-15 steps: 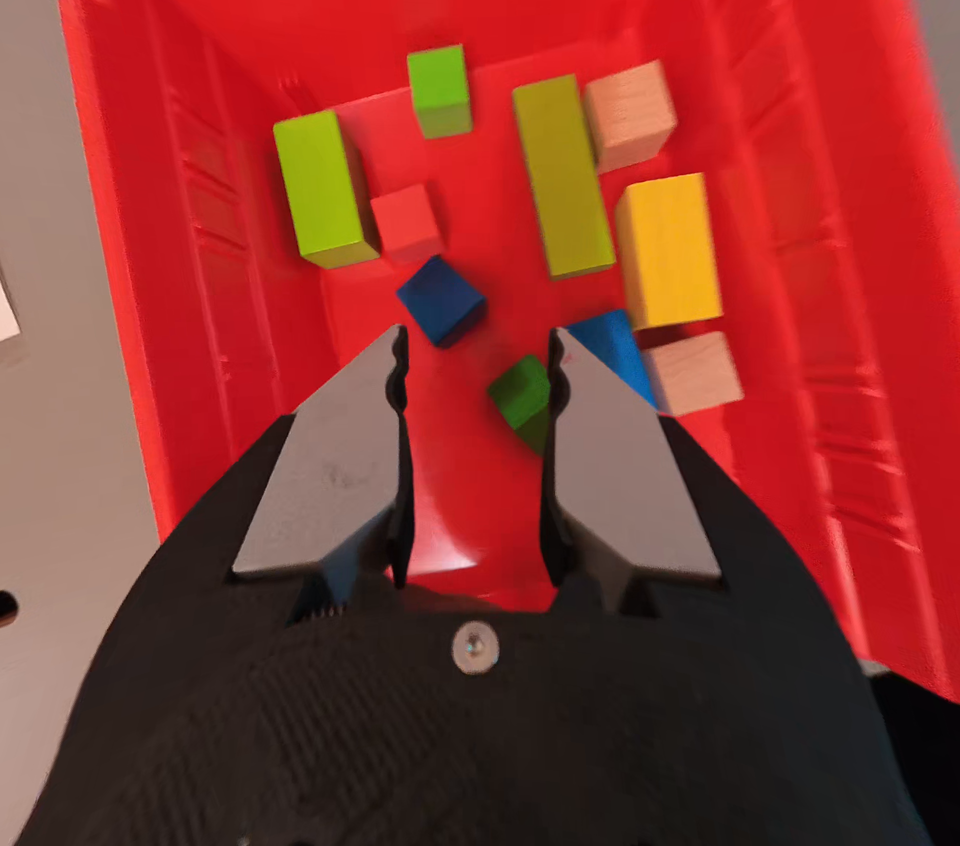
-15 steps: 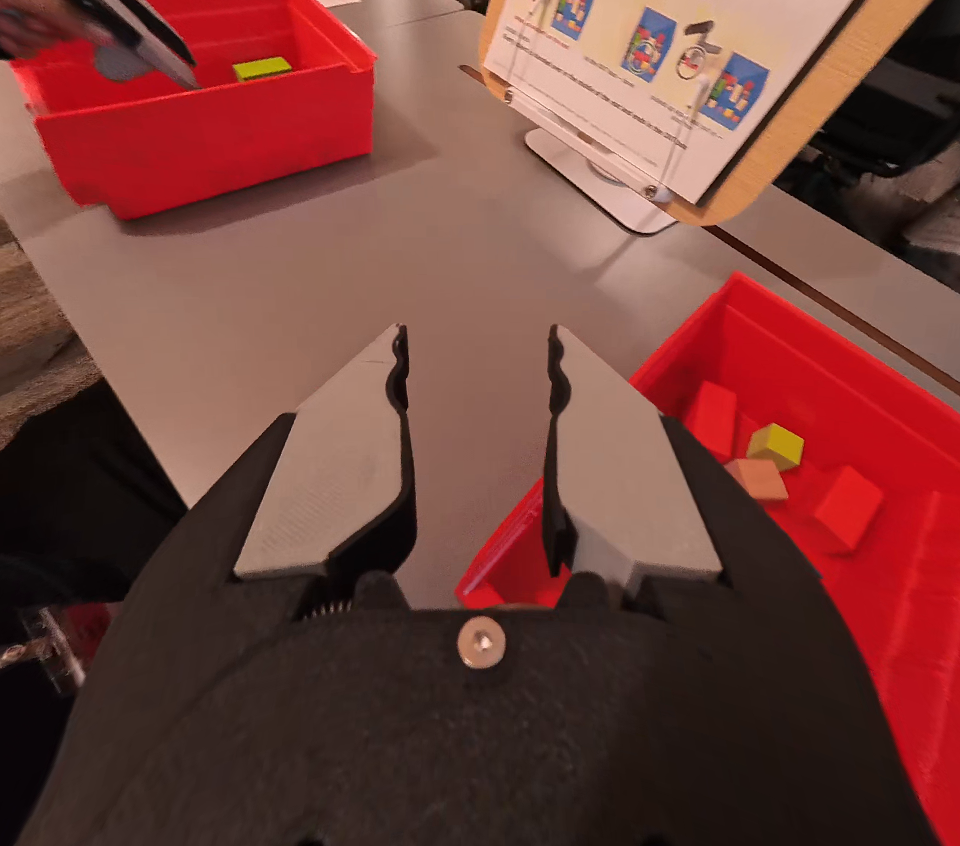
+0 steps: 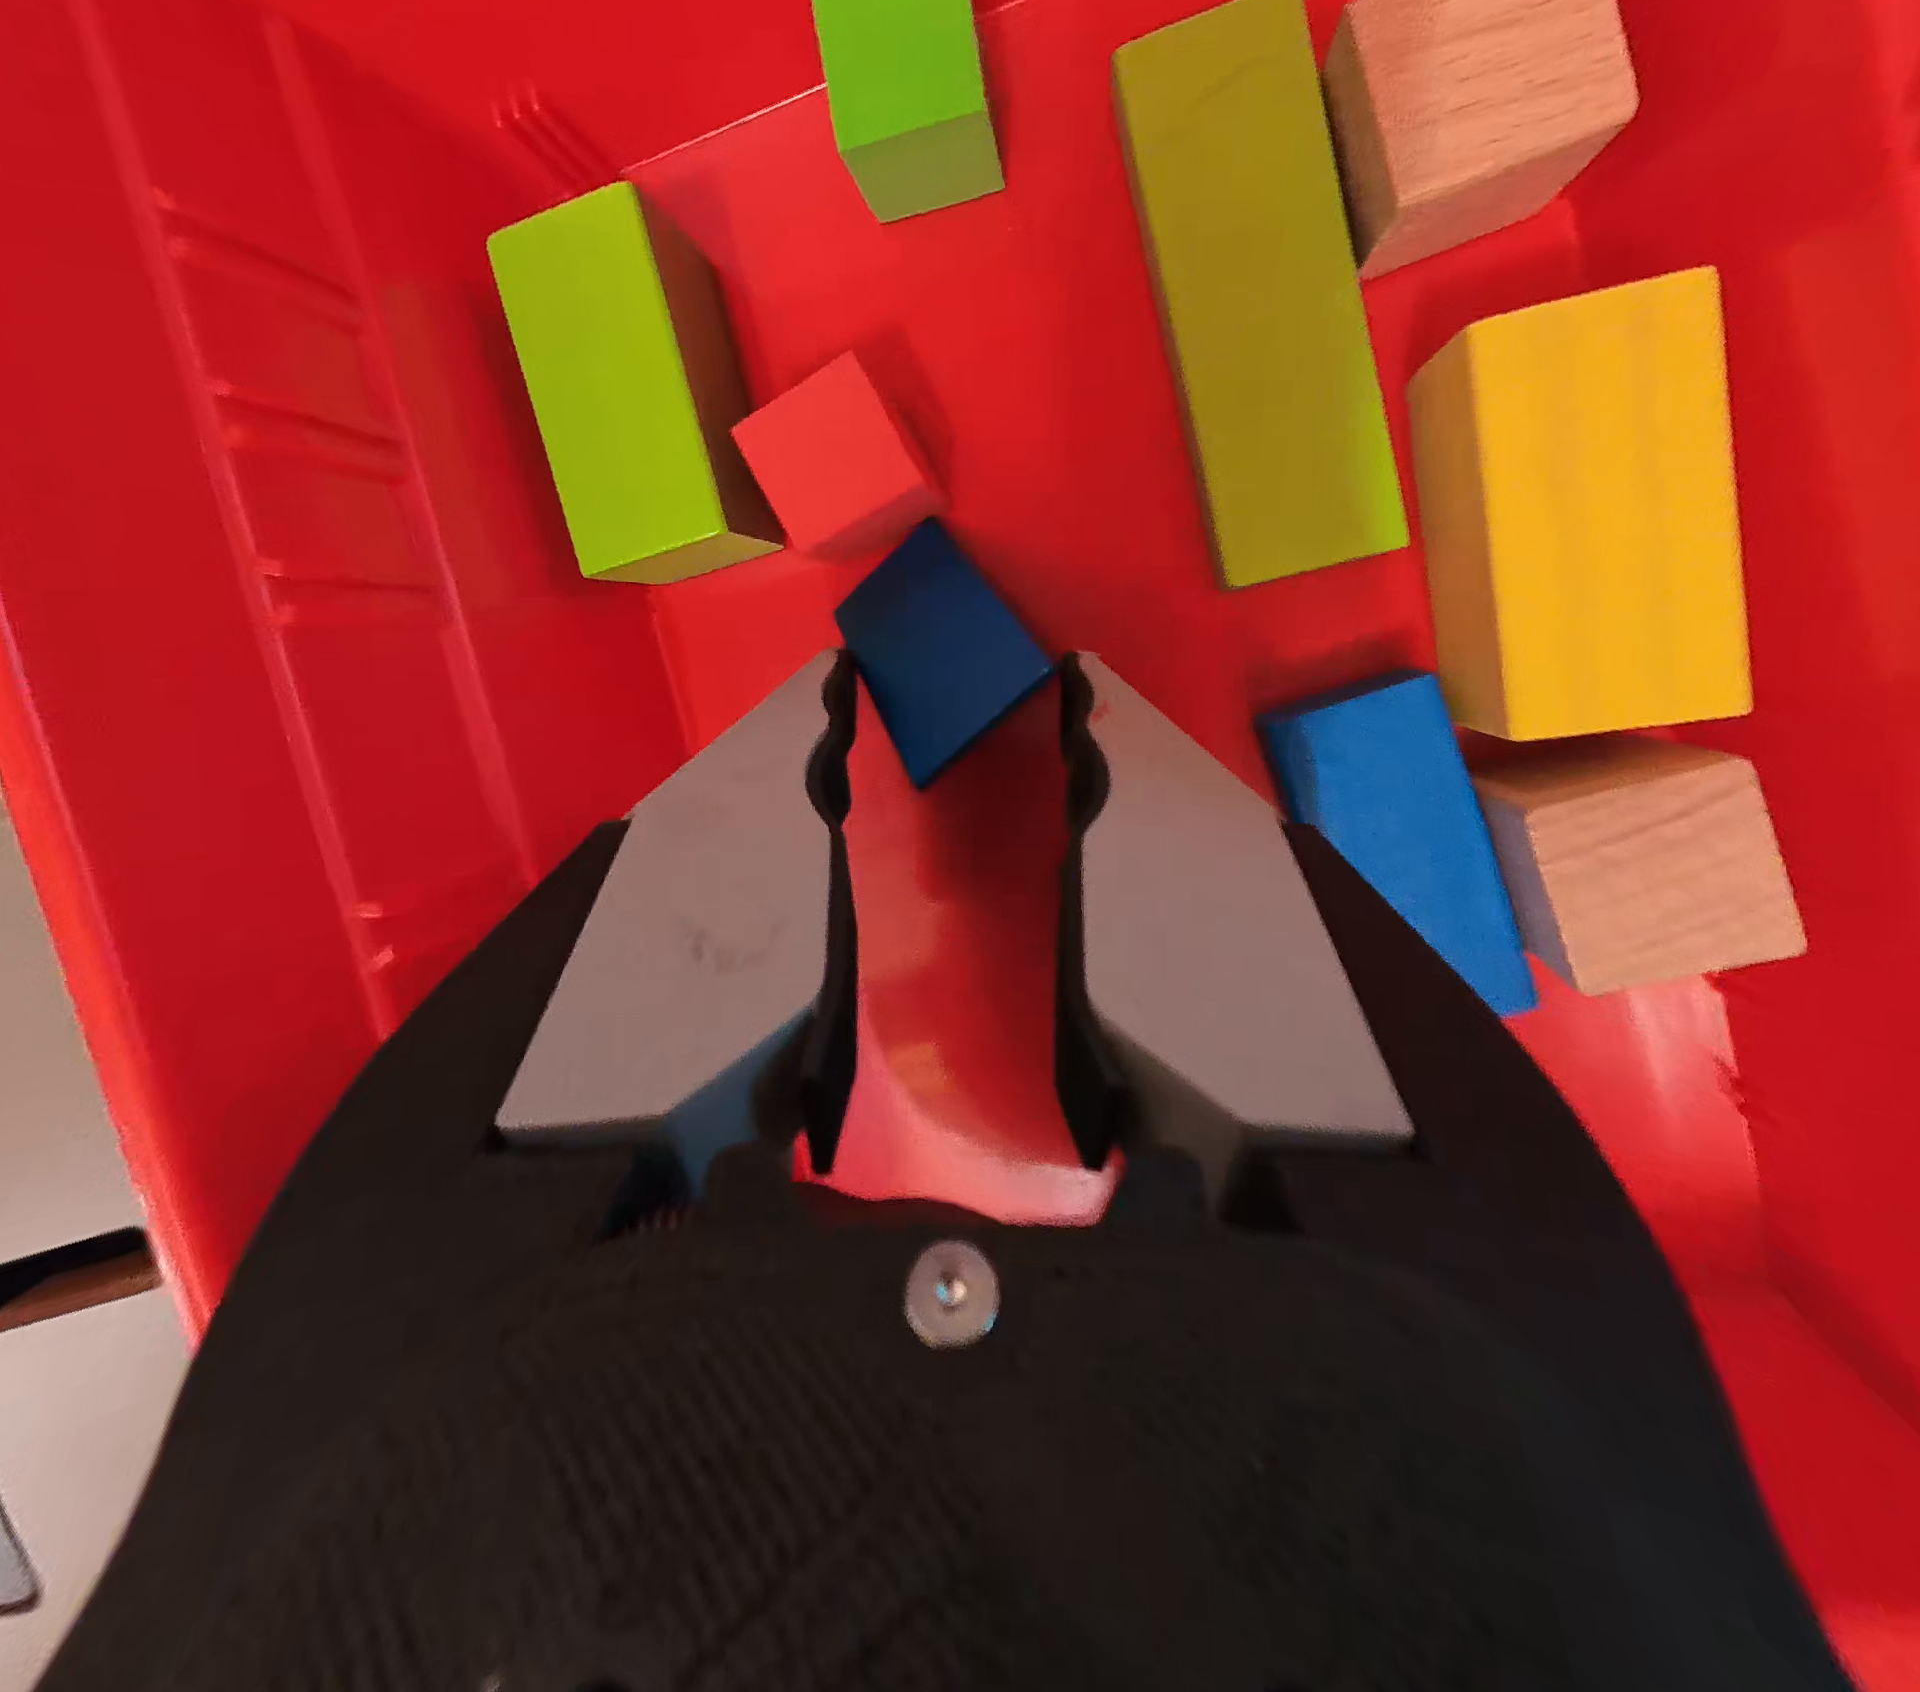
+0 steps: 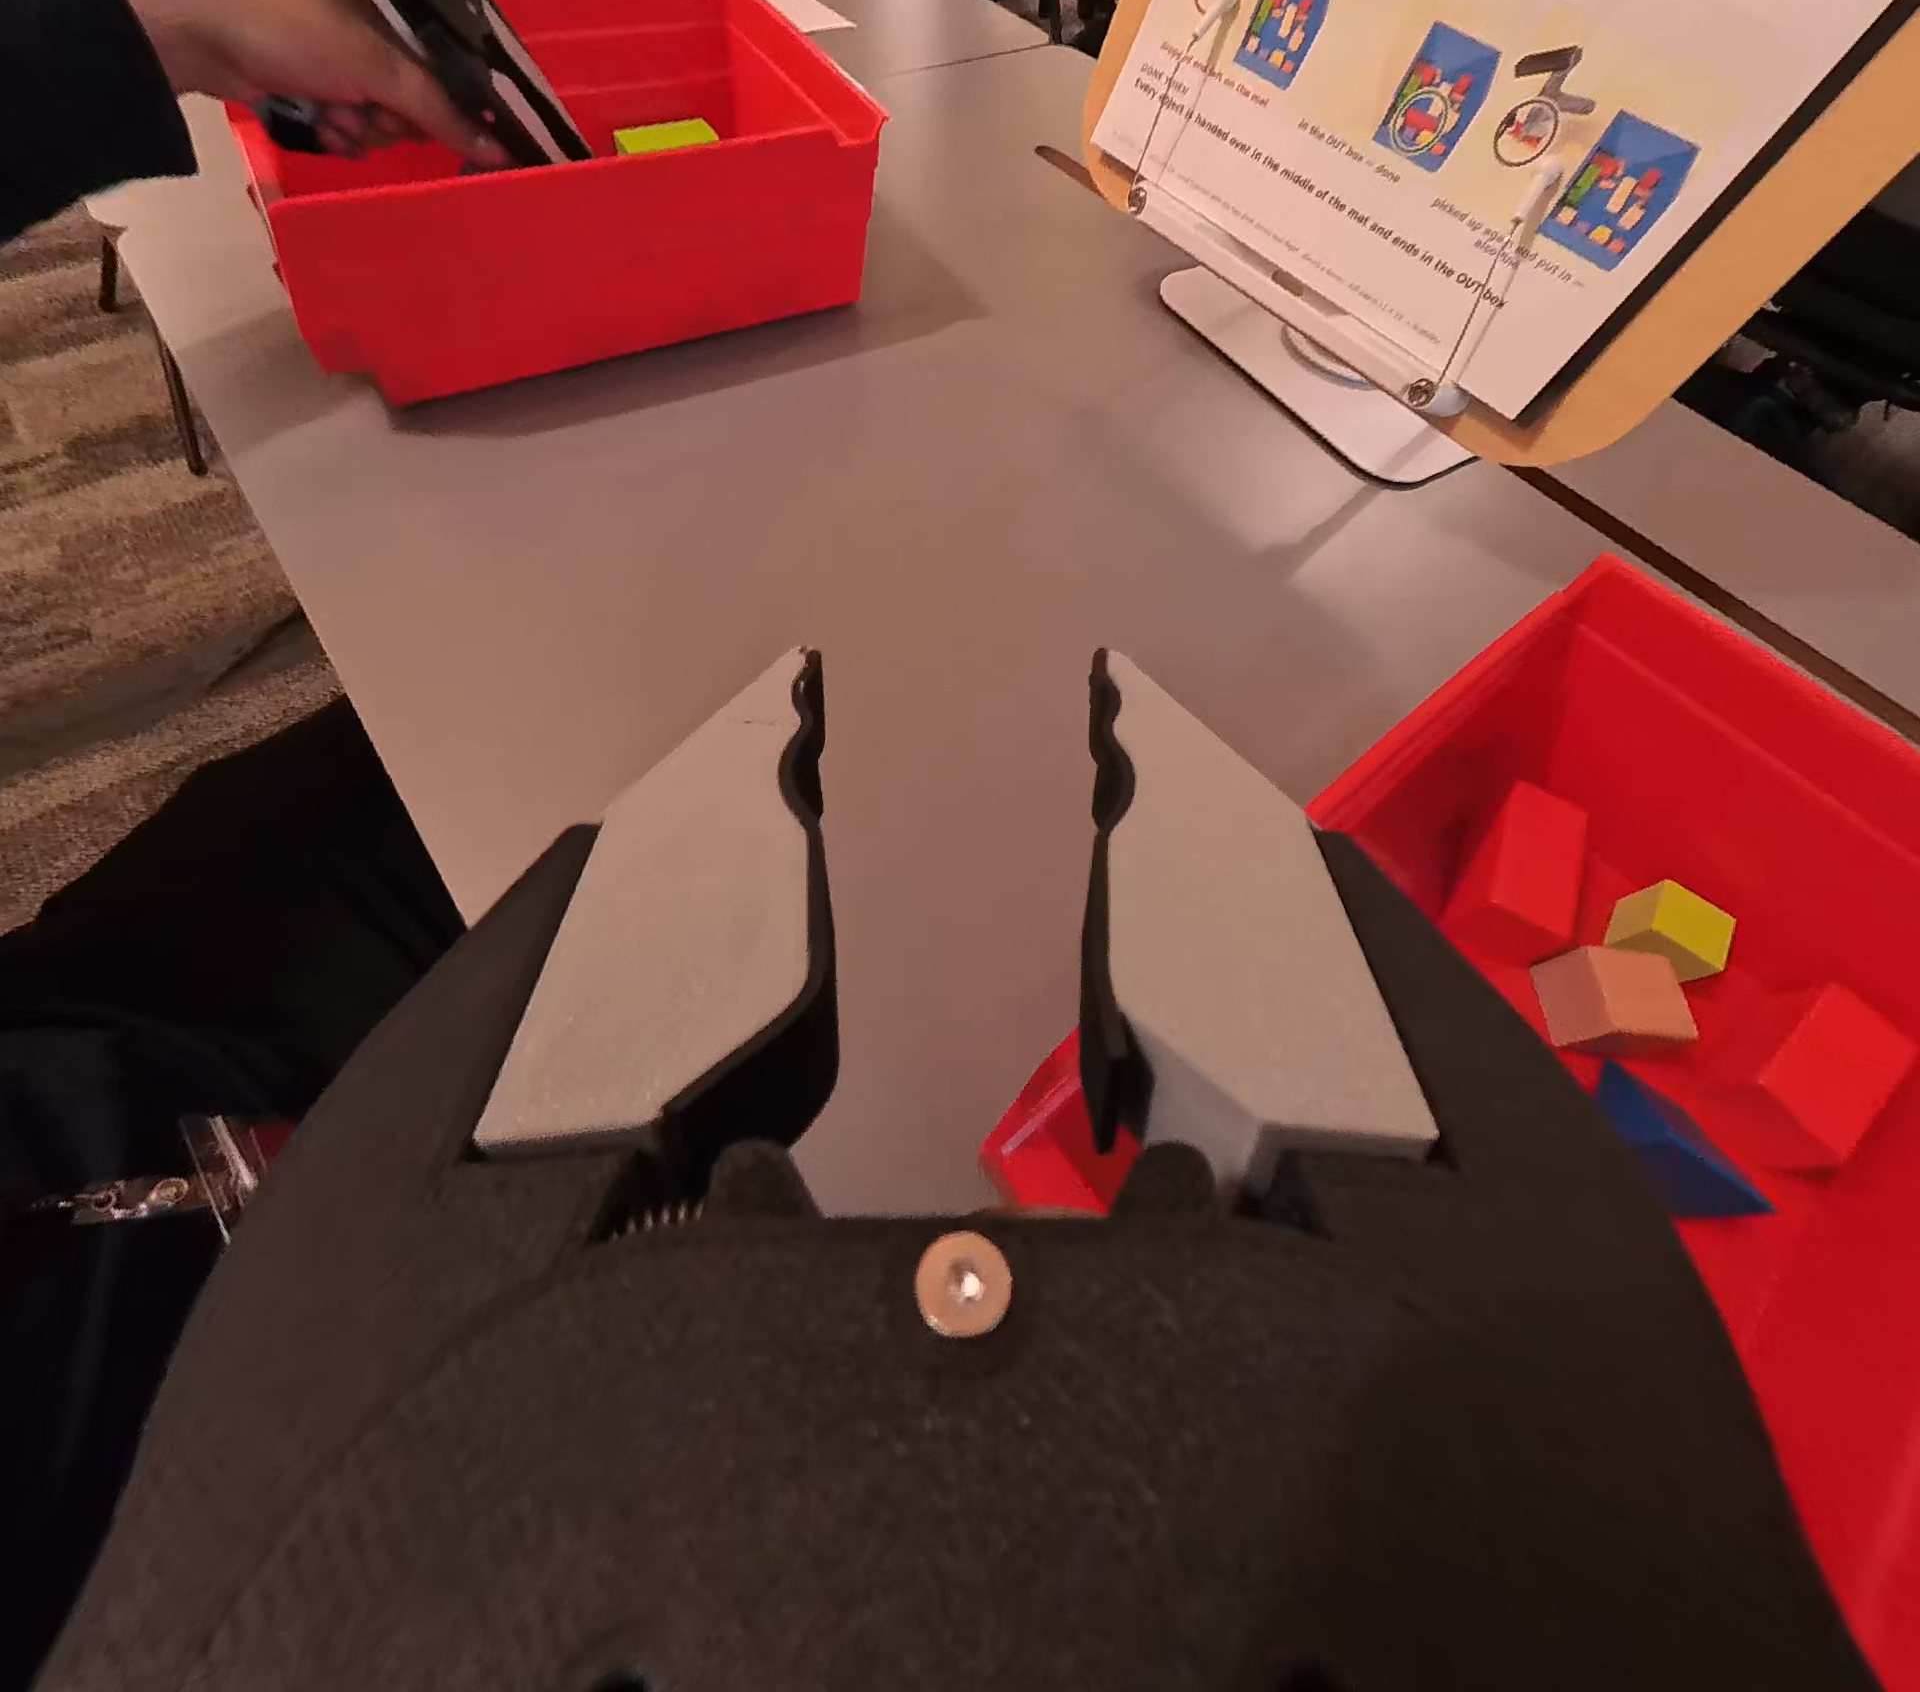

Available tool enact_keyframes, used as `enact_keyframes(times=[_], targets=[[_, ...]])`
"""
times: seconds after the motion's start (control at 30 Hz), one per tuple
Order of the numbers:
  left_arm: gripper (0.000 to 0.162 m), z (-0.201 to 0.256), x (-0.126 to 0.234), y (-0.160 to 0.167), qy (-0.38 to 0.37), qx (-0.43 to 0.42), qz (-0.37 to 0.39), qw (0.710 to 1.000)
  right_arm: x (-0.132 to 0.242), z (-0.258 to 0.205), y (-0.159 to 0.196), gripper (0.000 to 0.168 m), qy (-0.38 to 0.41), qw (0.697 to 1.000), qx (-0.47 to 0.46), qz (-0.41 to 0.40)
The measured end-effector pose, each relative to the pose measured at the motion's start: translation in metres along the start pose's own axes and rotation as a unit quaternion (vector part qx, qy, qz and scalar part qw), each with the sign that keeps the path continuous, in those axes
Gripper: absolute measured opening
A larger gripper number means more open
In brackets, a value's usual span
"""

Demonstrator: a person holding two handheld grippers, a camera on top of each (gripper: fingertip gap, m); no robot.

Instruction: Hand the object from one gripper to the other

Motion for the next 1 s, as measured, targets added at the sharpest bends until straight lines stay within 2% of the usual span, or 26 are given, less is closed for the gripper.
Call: enact_keyframes(times=[0.17, 0.33, 0.5, 0.73, 0.87, 1.0], targets=[[0.037, 0.007, 0.014, -0.002, -0.049, -0.036, 0.023, 0.998, 0.004, 0.001, 0.008, 0.049, -0.004, 1.000, -0.008, 0.001], [0.037, 0.012, 0.047, -0.002, -0.071, -0.047, 0.100, 0.991, 0.007, 0.003, 0.010, 0.048, -0.012, 1.000, -0.019, 0.011], [0.037, 0.020, 0.074, 0.009, -0.038, -0.024, 0.189, 0.981, 0.002, 0.000, 0.010, 0.048, -0.029, 0.999, -0.025, 0.010], [0.037, 0.014, 0.084, 0.032, -0.017, -0.001, 0.242, 0.970, -0.010, -0.010, 0.005, 0.048, -0.056, 0.998, -0.025, 0.006], [0.037, 0.022, 0.100, 0.039, 0.041, 0.004, 0.290, 0.956, -0.022, -0.021, -0.002, 0.048, -0.104, 0.994, -0.037, 0.016], [0.037, 0.042, 0.124, 0.041, 0.068, -0.023, 0.342, 0.937, -0.047, -0.039, -0.006, 0.048, -0.176, 0.981, -0.071, 0.027]])
Point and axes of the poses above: each gripper's, where its closed fingertips meet, x back along the fingers, y out of its underside, z = x × y across the jaws, the point moved 10 cm from there along x, back along the fingers, and after that the axes turned 9 degrees about x, right-handed, at the moved point
